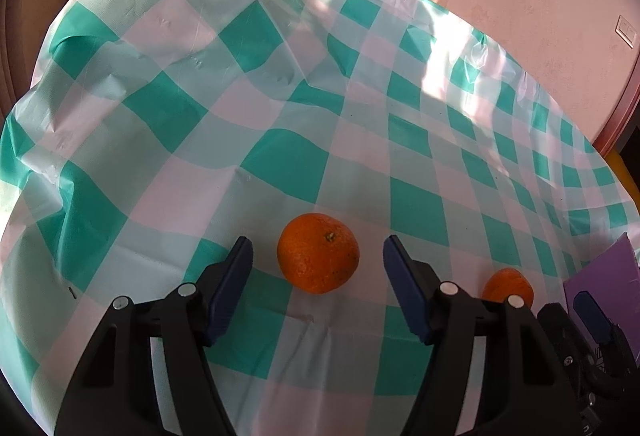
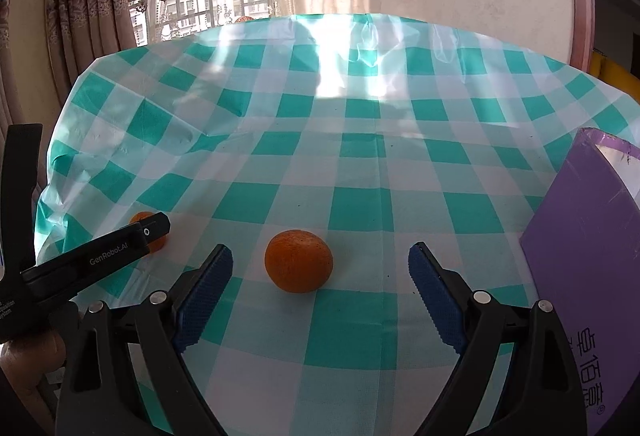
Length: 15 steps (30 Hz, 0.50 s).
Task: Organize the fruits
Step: 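Grasp an orange with the right tool while the left tool grasps another orange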
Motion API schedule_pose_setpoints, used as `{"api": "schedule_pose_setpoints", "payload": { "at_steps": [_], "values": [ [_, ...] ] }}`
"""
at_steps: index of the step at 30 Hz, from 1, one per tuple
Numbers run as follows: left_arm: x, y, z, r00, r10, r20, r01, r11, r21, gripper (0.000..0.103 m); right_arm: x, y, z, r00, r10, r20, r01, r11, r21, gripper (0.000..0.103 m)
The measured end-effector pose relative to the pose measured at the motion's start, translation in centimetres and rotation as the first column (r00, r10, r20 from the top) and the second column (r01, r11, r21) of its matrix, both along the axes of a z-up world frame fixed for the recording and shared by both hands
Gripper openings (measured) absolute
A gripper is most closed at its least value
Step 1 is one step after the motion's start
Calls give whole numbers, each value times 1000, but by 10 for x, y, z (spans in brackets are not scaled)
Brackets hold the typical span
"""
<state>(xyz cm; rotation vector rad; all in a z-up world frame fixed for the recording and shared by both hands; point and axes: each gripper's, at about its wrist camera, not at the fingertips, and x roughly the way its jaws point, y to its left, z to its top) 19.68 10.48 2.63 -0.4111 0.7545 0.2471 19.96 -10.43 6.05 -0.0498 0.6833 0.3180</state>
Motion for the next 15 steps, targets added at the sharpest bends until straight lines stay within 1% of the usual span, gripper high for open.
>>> {"api": "schedule_pose_setpoints", "payload": {
  "at_steps": [2, 6, 7, 9, 12, 15],
  "values": [
    [2, -1, -2, 1000, -4, -19, 4, 1000, 3, 67, 4, 2, -5, 1000, 3, -19, -3, 1000, -9, 87],
    [7, -8, -2, 999, -9, -52, 12, 998, 56, 66, 10, 7, -11, 998, 10, -55, -11, 1000, -16, 86],
    [7, -9, -2, 998, -8, -59, 12, 998, 67, 64, 11, 8, -12, 998, 12, -60, -13, 1000, -16, 86],
    [8, -10, -2, 997, 1, -72, 6, 996, 89, 52, 14, 10, -13, 998, 16, -67, -17, 1000, -16, 85],
    [9, -11, -2, 997, 1, -78, 7, 995, 100, 48, 20, 14, -16, 997, 12, -81, -14, 1000, -26, 80],
    [10, -13, -2, 997, -16, -81, 25, 994, 107, 42, 24, 18, -19, 996, 13, -91, -16, 999, -36, 77]
  ]
}}
